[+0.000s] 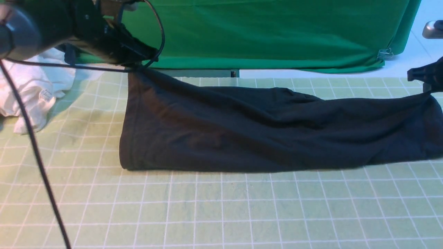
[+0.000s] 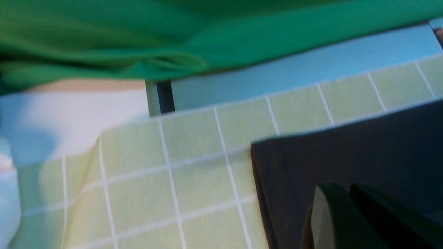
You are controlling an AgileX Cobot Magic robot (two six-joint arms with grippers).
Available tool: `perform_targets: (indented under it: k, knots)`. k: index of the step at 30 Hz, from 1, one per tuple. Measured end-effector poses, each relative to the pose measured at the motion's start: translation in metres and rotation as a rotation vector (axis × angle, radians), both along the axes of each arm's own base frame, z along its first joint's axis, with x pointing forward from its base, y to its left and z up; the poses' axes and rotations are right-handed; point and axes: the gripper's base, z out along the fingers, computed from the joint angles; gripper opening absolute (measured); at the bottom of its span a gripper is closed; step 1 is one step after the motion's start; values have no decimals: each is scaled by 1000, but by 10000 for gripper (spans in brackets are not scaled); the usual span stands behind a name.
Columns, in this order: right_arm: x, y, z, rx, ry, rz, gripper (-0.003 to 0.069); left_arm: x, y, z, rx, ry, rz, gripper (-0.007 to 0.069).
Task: Fold a long-sleeved shirt over a green coffee tablecloth.
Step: 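Fold the black garment in half by bringing its near edge over to the far edge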
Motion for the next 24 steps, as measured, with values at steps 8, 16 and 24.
perform_targets:
  k: [8,16,24]
  knots:
    - [7,-3,-15,18,-15,-31,28,34,10,-7,-14,-46,32,-21]
    - [15,-4,-21,14,-81,-48,28,50,10,-22,-41,-57,58,-21]
    - [22,-6,-26,6,-137,-58,28,59,19,-28,-75,-119,109,-21]
